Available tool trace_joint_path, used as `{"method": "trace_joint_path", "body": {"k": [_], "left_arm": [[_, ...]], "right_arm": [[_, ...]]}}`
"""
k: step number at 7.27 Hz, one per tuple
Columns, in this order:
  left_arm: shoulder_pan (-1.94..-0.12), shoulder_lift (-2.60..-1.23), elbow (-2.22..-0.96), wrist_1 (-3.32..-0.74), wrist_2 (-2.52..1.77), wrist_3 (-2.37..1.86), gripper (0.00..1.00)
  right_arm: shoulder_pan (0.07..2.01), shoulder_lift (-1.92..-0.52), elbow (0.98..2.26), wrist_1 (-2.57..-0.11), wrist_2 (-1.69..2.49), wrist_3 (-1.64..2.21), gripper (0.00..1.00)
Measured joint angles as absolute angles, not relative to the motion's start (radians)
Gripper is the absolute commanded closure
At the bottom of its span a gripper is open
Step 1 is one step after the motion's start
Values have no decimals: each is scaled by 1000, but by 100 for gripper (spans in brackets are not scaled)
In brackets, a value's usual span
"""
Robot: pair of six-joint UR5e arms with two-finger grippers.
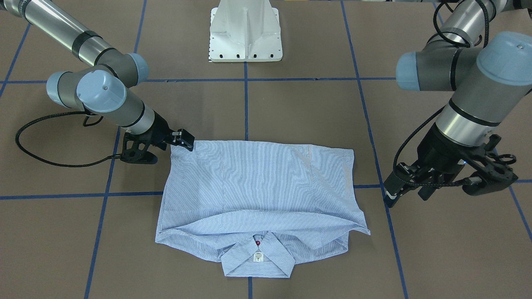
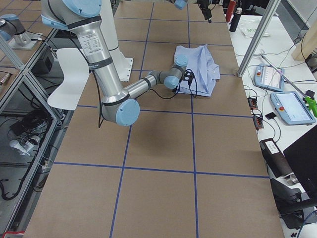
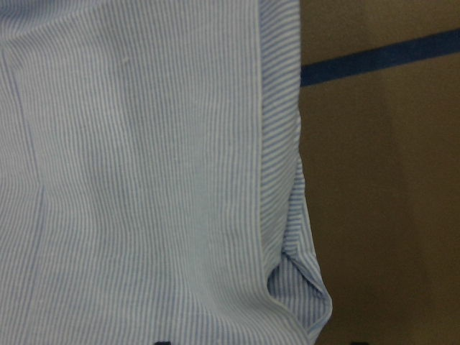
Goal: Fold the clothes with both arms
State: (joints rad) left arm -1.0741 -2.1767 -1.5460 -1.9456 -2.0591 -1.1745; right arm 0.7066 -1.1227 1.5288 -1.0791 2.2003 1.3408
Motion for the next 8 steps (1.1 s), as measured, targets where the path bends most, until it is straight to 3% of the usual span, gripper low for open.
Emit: {"method": "trace_joint_path", "body": {"k": [2,3,4,6,8], "left_arm": [[-1074,-2176,-1555,-1944,-2059,-1175,0],[-1074,-2176,-1559,-1943,-2059,-1175,0],[-1074,-2175,-1563,-1942,-2059,-1175,0],[-1074,-2173,-1571,-1941,-2059,-1175,0],[-1074,-2173,-1576,-1941,-2058,-1176,0]], "right_arm": [[700,-1136,1530,-1080,2200,1341,23],[697,-1139,1532,-1080,2200,1341,32],[696,-1142,1536,-1080,2202,1342,46],[693,-1155,1552,-1080,2202,1345,100],[677,-1162,1568,-1080,2193,1346,100]]}}
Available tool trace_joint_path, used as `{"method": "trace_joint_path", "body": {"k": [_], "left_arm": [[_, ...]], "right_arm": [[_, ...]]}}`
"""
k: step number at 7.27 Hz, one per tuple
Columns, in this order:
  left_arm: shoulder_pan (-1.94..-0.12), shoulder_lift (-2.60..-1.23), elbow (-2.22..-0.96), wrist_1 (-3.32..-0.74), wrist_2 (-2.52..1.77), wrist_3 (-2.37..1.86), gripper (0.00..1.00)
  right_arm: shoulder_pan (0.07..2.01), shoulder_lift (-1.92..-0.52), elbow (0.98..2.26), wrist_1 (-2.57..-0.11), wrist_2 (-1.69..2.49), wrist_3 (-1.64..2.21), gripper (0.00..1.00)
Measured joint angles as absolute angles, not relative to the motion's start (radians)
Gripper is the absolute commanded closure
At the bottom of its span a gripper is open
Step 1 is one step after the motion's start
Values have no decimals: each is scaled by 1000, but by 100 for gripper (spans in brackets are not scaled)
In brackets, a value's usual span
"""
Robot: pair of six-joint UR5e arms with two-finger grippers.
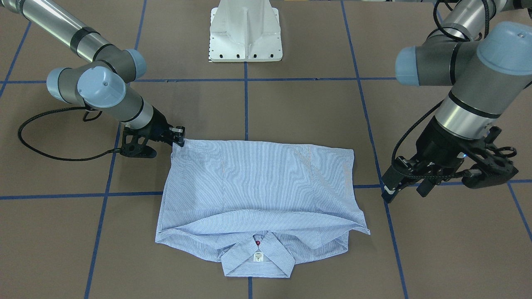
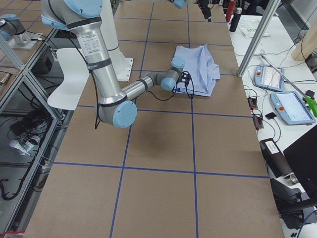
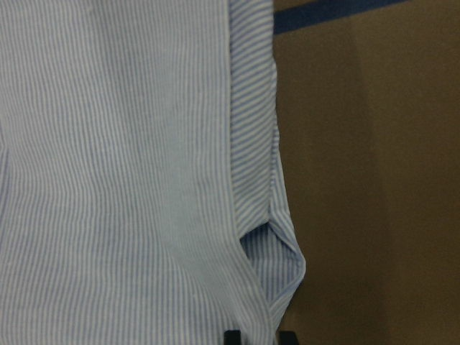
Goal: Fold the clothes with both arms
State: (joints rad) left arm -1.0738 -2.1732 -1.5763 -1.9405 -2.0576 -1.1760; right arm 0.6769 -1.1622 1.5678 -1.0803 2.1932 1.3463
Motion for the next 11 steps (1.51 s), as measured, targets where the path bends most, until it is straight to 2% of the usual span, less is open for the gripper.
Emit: {"method": "trace_joint_path", "body": {"k": [3,7,10,11], "left_arm": [[-1073,-2178,-1592,-1927,-2057,-1177,0],[-1071,-2186,-1629,-1878,-2055,-1178,0],[-1071,-2182,-1641,-1876,-2049,-1177,0],[-1071,-2182,-1645,-1876,-2048,-1176,0]], "right_arm": [[670,-1210,1630,-1083,2208,1347,100],[618,-1548,1965,-1075,2317,1348,100],[451,-1618,2047,-1071,2491,1507,100],[372,-1614,2068,-1071,2496,1605,2]]}}
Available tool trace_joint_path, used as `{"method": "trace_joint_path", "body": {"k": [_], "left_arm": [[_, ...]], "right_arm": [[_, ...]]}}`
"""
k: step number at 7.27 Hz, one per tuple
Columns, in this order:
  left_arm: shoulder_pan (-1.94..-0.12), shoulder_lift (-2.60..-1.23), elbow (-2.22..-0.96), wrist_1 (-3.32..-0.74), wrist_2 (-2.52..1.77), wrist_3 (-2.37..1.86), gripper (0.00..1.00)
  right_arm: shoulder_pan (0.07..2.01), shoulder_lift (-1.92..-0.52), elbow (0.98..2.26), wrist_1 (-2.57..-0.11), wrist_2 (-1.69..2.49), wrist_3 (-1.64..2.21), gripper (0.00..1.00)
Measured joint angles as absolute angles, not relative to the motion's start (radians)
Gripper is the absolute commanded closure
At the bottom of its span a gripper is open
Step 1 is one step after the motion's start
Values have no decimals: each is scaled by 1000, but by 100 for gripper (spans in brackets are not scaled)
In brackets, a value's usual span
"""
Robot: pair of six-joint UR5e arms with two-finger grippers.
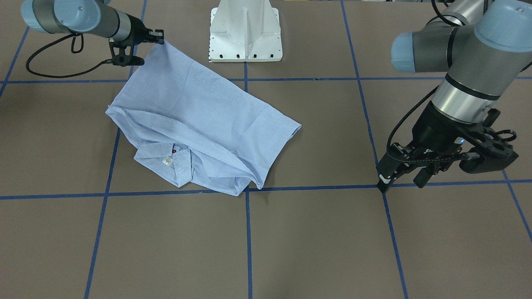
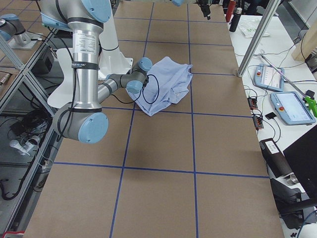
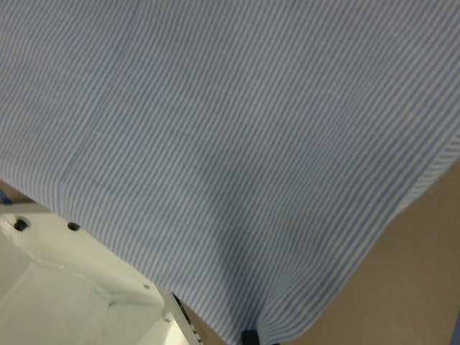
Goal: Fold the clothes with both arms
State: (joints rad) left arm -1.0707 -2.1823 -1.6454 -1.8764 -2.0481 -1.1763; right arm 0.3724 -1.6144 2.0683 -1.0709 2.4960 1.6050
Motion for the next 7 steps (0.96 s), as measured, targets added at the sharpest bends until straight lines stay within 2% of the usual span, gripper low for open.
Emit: {"method": "trace_joint_path", "body": {"k": [3,5,7], "left_arm": [[-1051,-2165,-1687,-1879,-2048,-1176,0],[-925,-2086,-1812,-1890,-2045,-1257,0],[-739,-2054,-1894,-1919,-1971,-1453,0]], "right_arm": [[348,-1607,2078,-1071,2495,1688,0],[509,-1556,2054,-1064,2496,1678,0],[682,-1441,2018,-1062,2471,1672,0]]}}
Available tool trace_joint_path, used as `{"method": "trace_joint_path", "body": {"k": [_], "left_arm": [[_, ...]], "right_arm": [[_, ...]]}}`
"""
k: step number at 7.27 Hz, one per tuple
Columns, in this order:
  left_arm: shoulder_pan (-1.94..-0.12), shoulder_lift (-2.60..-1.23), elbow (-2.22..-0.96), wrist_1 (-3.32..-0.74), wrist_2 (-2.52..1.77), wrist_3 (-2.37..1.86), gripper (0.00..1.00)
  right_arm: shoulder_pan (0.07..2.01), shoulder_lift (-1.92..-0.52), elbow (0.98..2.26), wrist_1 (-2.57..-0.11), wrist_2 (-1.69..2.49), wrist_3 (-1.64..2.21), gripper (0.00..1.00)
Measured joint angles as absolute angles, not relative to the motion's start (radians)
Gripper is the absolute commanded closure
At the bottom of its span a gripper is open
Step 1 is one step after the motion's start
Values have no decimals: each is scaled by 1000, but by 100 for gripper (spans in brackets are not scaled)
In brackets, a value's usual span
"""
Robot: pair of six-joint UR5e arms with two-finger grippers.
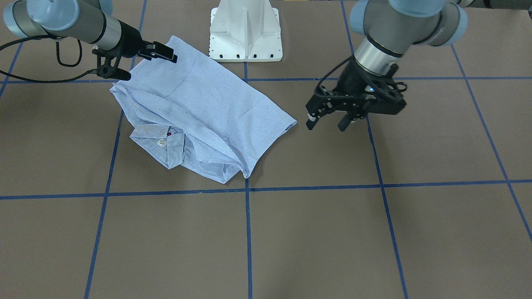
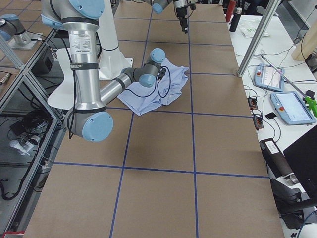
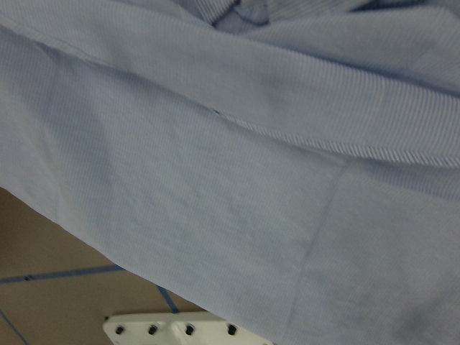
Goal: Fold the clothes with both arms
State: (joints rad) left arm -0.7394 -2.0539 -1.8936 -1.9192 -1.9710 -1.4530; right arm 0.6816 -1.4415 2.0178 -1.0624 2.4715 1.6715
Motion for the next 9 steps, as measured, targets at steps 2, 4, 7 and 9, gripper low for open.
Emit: {"method": "trace_joint_path", "body": {"k": [2,4,7,9], "left_arm": [[-574,-2009,-1898,-2024,-1834,-1618,0],[-497,-1982,-1814,-2130,-1731,-1686,1],[-473,-1988,-1729,-2124,-1705,-1697,3],[-453,-1989,-1725,-2091,-1704,-1697,4]], "right_arm": [[776,-1351,2004,-1062,2405,1668,0],[797,-1315,1998,-1062,2346,1649,0],[799,-1302,1996,-1061,2328,1642,0],[799,-1301,1996,-1062,2328,1641,0]]}}
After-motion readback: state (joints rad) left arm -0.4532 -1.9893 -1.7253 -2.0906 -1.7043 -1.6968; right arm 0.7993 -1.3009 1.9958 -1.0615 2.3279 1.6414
